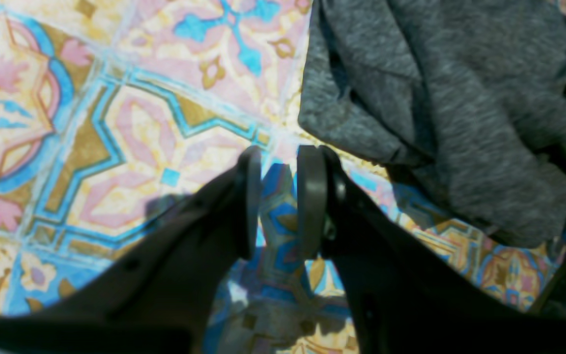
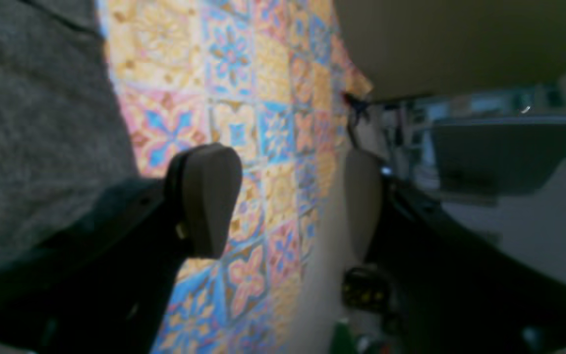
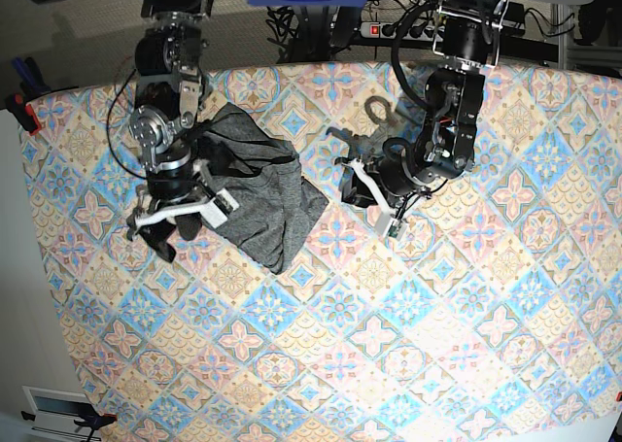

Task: Layout the t-shirt on the table in an organized manner, then fold the t-shirt properly
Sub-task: 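Release the folded shirt with both grippers and lift them away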

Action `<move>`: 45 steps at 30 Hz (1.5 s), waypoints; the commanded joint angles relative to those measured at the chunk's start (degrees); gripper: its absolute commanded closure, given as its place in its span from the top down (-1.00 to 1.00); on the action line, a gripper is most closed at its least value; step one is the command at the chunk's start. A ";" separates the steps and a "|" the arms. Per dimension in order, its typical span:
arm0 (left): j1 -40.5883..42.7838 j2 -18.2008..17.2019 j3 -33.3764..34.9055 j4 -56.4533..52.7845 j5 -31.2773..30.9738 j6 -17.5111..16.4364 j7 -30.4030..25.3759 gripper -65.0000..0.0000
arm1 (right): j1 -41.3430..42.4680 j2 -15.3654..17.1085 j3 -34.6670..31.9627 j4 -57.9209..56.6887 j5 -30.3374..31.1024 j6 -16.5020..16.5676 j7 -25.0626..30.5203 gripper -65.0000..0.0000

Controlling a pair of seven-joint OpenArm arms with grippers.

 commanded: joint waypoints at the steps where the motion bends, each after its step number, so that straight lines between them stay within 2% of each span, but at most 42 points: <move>1: -0.96 0.03 -0.19 1.16 -0.73 -0.23 -1.09 -0.59 | 1.02 0.18 0.10 1.07 2.84 -1.67 1.02 0.07; 5: -0.96 0.03 -0.19 2.92 -0.64 -0.23 -1.09 -0.59 | 1.11 0.18 0.45 0.99 13.13 -1.58 1.02 0.07; 12: -0.70 -1.02 1.48 14.08 -0.64 -0.23 -1.09 -0.59 | -0.83 0.27 0.63 -1.48 29.13 -1.67 1.02 0.07; 20: -0.61 -1.29 1.39 18.39 -0.64 -0.23 -1.01 -0.59 | -2.85 0.53 3.35 -10.62 40.56 -1.58 1.46 0.07; 24: -0.61 -1.37 1.30 19.62 -0.64 -0.23 1.37 -0.59 | -3.03 0.53 6.43 -16.42 41.79 -1.49 4.10 0.07; 28: -0.79 -1.37 1.22 21.38 -0.64 -0.23 2.69 -0.59 | -3.20 0.53 8.89 -17.30 41.79 -1.49 4.89 0.07; 32: -0.79 -2.52 1.22 22.87 1.21 -0.23 2.60 -0.59 | -5.22 0.53 10.91 -10.53 41.70 -1.49 4.97 0.07; 36: -0.70 -2.69 1.22 24.54 6.66 -0.14 2.51 -0.59 | -6.54 0.53 11.26 -1.21 41.70 -1.49 4.54 0.07; 40: -0.52 -2.78 1.30 25.34 10.96 -0.14 1.90 -0.60 | -8.65 0.53 12.76 0.28 41.70 -1.49 4.54 0.07; 43: 2.82 -2.78 1.30 27.53 15.62 -0.06 -2.24 -0.80 | -8.65 0.44 16.80 0.19 41.70 -1.49 4.54 0.02; 45: 4.93 -2.78 1.48 28.15 19.93 1.70 -5.31 -0.93 | -8.56 0.44 18.91 0.19 41.70 -1.49 4.54 -0.20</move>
